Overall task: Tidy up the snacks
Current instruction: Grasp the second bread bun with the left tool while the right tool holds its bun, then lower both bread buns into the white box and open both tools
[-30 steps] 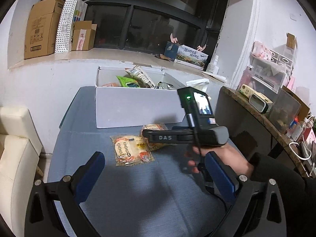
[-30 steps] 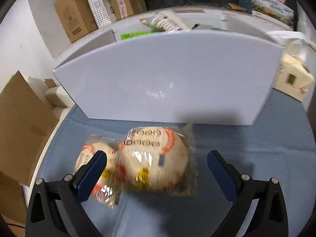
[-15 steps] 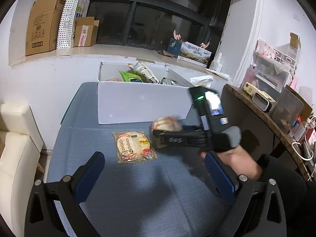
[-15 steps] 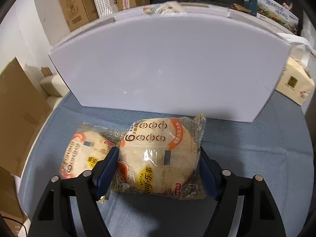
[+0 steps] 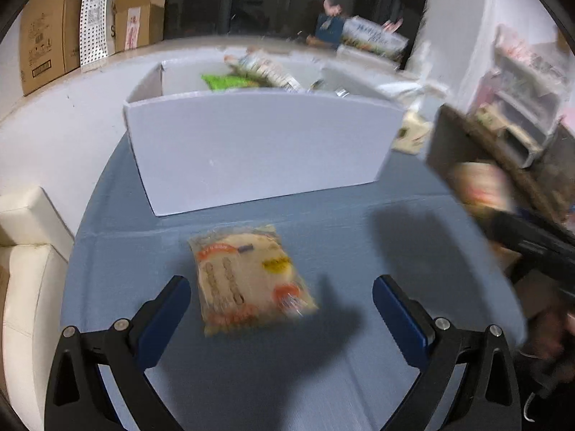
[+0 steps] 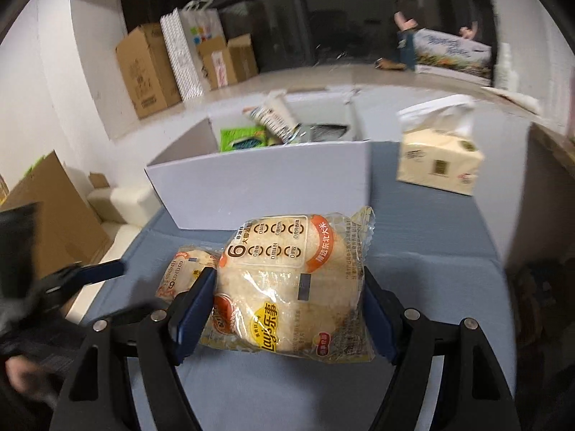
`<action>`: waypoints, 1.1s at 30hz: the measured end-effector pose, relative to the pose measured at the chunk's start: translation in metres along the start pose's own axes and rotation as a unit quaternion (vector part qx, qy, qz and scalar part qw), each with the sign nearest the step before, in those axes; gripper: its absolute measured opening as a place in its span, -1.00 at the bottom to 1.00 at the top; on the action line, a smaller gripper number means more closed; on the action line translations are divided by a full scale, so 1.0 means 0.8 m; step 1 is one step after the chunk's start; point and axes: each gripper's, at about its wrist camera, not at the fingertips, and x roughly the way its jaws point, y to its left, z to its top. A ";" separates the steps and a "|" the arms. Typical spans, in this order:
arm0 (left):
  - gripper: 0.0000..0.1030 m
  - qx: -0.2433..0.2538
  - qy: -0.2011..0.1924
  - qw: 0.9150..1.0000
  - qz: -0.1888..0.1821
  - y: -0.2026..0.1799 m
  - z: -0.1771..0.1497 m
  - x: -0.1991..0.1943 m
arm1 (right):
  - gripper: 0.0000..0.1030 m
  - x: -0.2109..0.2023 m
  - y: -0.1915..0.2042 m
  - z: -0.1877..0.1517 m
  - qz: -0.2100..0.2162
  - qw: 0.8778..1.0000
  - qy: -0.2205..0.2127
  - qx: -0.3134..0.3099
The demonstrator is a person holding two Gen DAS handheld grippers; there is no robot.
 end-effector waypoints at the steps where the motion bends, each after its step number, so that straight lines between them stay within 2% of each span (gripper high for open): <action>1: 1.00 0.007 0.004 1.000 0.016 -0.003 0.004 0.013 | 0.55 -0.004 -0.002 -0.003 -0.003 1.000 -0.003 0.005; 3: 1.00 0.014 0.017 1.000 0.020 -0.007 0.010 0.031 | 0.55 -0.016 -0.015 -0.009 -0.004 1.000 -0.012 0.018; 5: 1.00 0.027 0.026 0.998 0.044 -0.013 0.014 0.049 | 0.55 -0.028 -0.023 -0.017 -0.003 1.000 -0.015 0.027; 11: 1.00 0.010 0.069 0.995 0.072 -0.008 0.007 0.090 | 0.55 -0.042 -0.040 -0.030 0.003 0.998 -0.029 0.051; 15: 0.99 0.010 0.061 0.996 0.066 -0.005 0.008 0.089 | 0.55 -0.042 -0.036 -0.032 0.004 0.998 -0.029 0.047; 16: 0.94 0.011 0.056 0.996 0.065 -0.002 0.007 0.088 | 0.55 -0.041 -0.036 -0.033 0.004 0.998 -0.029 0.047; 17: 0.57 0.015 0.045 0.997 0.064 0.001 0.008 0.083 | 0.55 -0.041 -0.034 -0.033 0.005 0.999 -0.028 0.046; 18: 0.52 0.017 0.037 0.997 0.063 0.005 0.008 0.078 | 0.55 -0.040 -0.032 -0.034 0.005 0.999 -0.028 0.045; 21: 0.52 -0.001 0.036 0.999 0.028 0.014 0.007 0.063 | 0.55 -0.037 -0.029 -0.035 0.003 0.999 -0.025 0.040; 26: 0.52 0.002 -0.031 0.999 -0.006 0.008 -0.005 -0.010 | 0.55 -0.039 -0.027 -0.035 0.005 0.999 -0.027 0.038; 33: 0.52 0.005 -0.117 0.992 -0.056 -0.005 -0.009 -0.117 | 0.55 -0.038 -0.018 -0.022 0.013 0.999 -0.039 0.028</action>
